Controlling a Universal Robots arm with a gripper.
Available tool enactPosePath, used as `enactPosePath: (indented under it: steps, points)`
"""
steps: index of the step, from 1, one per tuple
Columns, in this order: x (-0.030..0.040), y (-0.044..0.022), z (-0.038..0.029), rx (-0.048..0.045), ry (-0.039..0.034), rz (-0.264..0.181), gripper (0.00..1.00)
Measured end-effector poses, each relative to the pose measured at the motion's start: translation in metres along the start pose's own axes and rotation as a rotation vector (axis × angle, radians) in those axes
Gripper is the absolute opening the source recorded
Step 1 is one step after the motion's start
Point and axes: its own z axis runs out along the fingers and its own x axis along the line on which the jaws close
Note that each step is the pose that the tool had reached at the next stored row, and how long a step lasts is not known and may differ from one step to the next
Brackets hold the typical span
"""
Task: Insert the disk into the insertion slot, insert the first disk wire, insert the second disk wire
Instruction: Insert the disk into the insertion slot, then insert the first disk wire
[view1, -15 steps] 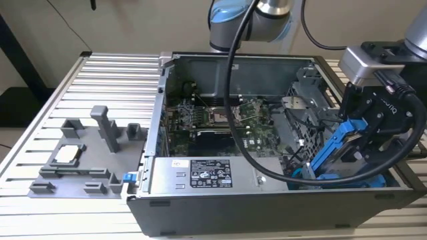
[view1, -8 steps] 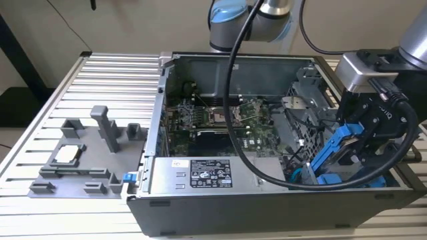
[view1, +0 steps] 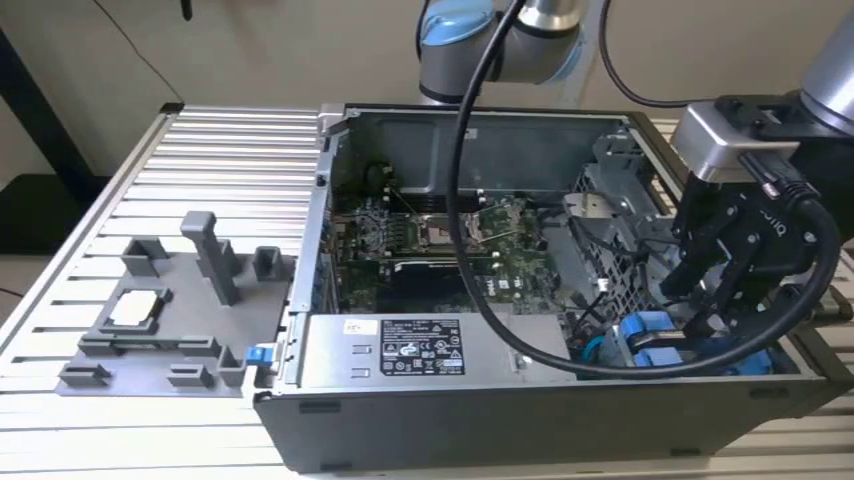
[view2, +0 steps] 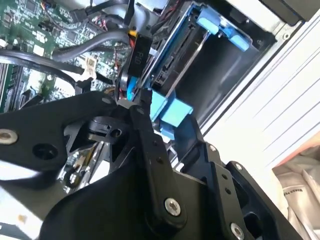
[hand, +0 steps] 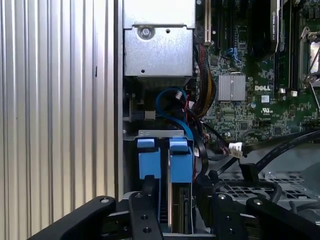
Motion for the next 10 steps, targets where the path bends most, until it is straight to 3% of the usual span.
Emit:
enactPosePath:
  steps: [7, 10]
  points:
    - [-0.0009, 0.0009, -0.0225, -0.0006, 0.0079, 0.0, 0.47]
    - [-0.0036, 0.0013, -0.0265, 0.002, 0.0107, 0.0, 0.47]
